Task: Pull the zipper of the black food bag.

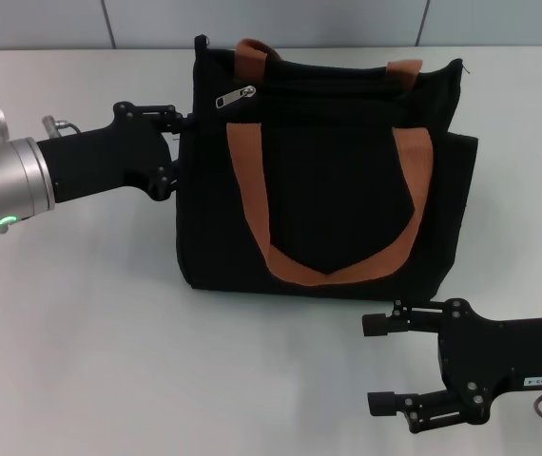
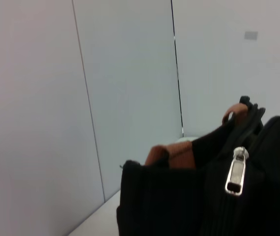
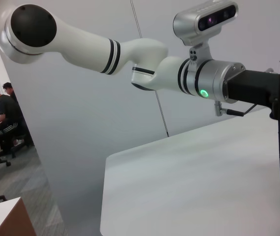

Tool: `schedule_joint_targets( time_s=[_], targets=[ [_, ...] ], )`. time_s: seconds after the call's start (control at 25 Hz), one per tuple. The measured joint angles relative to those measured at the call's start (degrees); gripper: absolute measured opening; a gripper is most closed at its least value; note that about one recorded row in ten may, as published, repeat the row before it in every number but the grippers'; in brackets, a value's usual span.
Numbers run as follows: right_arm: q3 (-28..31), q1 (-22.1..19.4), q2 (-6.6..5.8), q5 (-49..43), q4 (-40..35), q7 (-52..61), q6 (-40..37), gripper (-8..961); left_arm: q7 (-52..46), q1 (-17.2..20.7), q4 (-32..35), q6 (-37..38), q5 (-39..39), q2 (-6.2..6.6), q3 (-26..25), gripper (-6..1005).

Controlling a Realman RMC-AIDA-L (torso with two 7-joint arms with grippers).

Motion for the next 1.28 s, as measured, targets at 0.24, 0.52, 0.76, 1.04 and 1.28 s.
schedule_joint_targets(
  time_s=[0.24, 0.52, 0.76, 1.04, 1.28],
  targets=[
    [0.00, -0.04, 0.00, 0.00, 0.00, -0.15, 0.27, 834, -0.80, 0.56, -0.01, 1.64, -2.96, 0.06, -0.53, 302],
    [0.11, -0.16, 0.00, 0.11, 0.00, -0.25, 0.21, 834, -0.88, 2.52, -0.26, 4.48, -8.46, 0.06, -0.38, 29],
    [0.18, 0.23, 0.00, 3.10, 1.17, 0.53, -1.79, 834, 0.17, 3.55, -0.10, 8.48, -9.35, 0.08, -0.30, 26],
    [0.18, 0.61, -0.10, 14.29, 2.31, 9.09, -8.02, 834, 0.65, 3.74, -0.21, 11.75, -10.39, 0.03, -0.39, 24],
    [0.18, 1.75, -0.71, 25.16, 1.77, 25.28, -7.01, 834, 0.37, 3.74, -0.37, 12.04, -11.48, 0.00, -0.10, 24]
  ],
)
